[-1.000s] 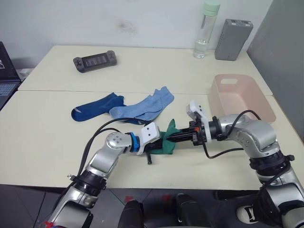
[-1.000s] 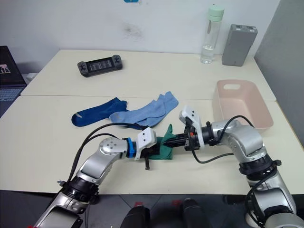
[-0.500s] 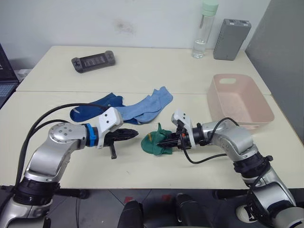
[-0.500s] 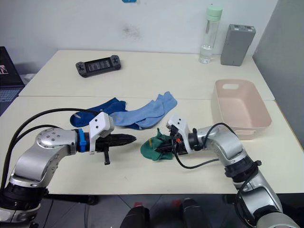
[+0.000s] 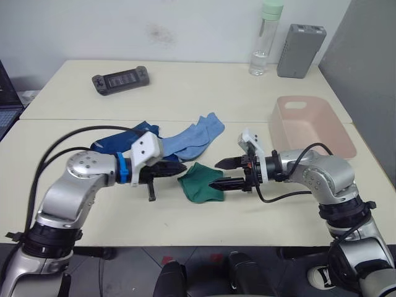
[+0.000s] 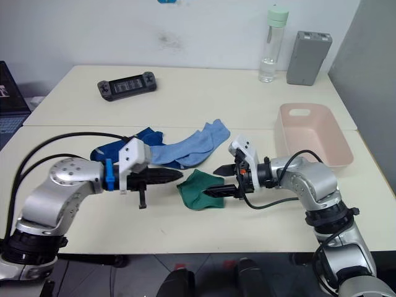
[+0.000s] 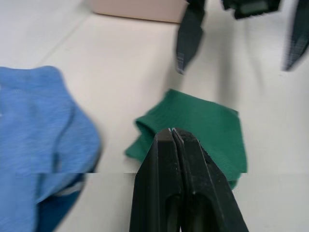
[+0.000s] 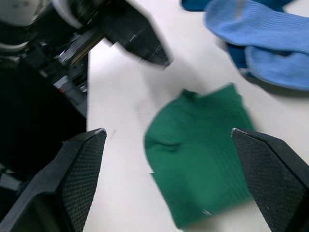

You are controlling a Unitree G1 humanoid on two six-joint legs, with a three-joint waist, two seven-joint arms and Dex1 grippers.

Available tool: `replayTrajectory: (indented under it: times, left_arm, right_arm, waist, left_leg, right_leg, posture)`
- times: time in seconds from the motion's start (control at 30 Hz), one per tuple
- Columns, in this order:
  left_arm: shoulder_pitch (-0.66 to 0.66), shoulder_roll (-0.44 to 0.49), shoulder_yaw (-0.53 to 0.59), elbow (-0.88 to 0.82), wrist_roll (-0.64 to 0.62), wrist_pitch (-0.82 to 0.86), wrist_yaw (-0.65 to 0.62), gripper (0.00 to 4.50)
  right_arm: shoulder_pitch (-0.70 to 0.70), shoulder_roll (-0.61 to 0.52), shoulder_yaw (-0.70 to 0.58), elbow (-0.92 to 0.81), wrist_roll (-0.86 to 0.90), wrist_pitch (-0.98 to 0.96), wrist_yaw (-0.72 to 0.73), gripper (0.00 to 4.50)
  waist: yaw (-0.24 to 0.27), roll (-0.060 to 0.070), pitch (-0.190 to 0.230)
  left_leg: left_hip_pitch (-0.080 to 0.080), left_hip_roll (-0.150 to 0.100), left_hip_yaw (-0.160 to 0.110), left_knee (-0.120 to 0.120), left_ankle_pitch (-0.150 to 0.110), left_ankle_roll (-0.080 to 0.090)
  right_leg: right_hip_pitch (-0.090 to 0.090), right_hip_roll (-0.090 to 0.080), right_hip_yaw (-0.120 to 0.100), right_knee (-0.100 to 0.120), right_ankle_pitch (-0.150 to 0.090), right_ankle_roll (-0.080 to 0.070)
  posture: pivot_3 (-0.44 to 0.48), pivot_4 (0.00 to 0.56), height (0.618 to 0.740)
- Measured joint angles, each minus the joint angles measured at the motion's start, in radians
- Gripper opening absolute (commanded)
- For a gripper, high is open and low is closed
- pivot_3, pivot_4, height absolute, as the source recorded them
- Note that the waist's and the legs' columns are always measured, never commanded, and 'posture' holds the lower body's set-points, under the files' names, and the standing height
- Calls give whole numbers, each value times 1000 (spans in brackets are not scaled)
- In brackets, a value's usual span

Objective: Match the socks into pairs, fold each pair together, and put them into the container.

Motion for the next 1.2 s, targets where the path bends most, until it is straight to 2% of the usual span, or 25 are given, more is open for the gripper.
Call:
replayTrajectory:
  times: [0.2, 0.4, 0.87, 1.07, 1.17, 1.2]
  left_arm:
    - [41, -59, -98, 168, 138, -137, 60, 0]
    - [57, -73, -102, 212, 167, -231, 76, 0]
    - [75, -76, -89, 200, 165, -225, 86, 0]
    - [84, -76, -81, 186, 164, -207, 89, 0]
    - [84, -76, -79, 180, 156, -190, 91, 0]
    - [85, -76, -78, 179, 154, -187, 91, 0]
  right_arm:
    - [20, 31, -26, 36, -1, 96, -137, 4479]
    - [41, 46, -26, 41, 3, 163, -173, 4479]
    - [26, 217, -36, 156, 4, 214, -227, 4479]
    - [-7, 352, -98, 258, 11, 246, -280, 4479]
    - [-23, 370, -106, 286, 10, 245, -294, 4479]
    - [-23, 371, -106, 289, 10, 242, -295, 4305]
  waist:
    - [-7, 0, 0]
    - [-6, 0, 0]
    - [-10, 1, -1]
    - [-13, 1, -1]
    - [-12, 1, -1]
    - [-12, 1, -1]
  left_leg:
    - [0, 0, 0, 0, 0, 0]
    - [1, 0, 0, 0, 0, 0]
    - [2, 0, 0, 0, 0, 0]
    - [2, 0, 0, -1, 0, 0]
    - [2, 0, 0, -1, 0, 0]
    - [2, 0, 0, -1, 0, 0]
  right_leg:
    - [0, 0, 1, 0, 1, -1]
    - [1, 0, 1, 0, 0, 0]
    - [1, 0, 1, 0, 0, 1]
    - [1, 0, 1, 0, 0, 1]
    - [1, 0, 1, 0, 0, 1]
    - [1, 0, 1, 0, 0, 1]
  posture:
    - [0, 150, 740]
    - [0, 150, 740]
    - [0, 150, 740]
    - [0, 150, 740]
    - [0, 150, 740]
    - [0, 150, 740]
